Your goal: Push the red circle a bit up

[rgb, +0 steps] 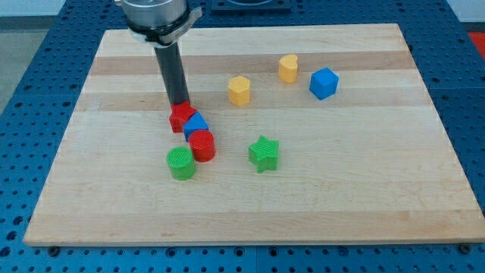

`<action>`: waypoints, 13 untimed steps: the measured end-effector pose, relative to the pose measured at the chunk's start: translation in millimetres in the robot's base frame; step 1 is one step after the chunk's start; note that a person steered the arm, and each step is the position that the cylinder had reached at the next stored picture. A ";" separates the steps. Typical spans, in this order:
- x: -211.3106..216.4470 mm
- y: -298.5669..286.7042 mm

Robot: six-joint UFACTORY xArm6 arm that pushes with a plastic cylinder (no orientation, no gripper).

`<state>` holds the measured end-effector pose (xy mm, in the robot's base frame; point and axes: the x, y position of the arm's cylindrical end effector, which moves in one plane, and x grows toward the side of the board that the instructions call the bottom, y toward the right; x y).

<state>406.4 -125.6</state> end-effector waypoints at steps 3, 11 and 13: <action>22.2 -43.4; 159.3 24.3; 138.2 63.5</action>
<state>544.6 -62.1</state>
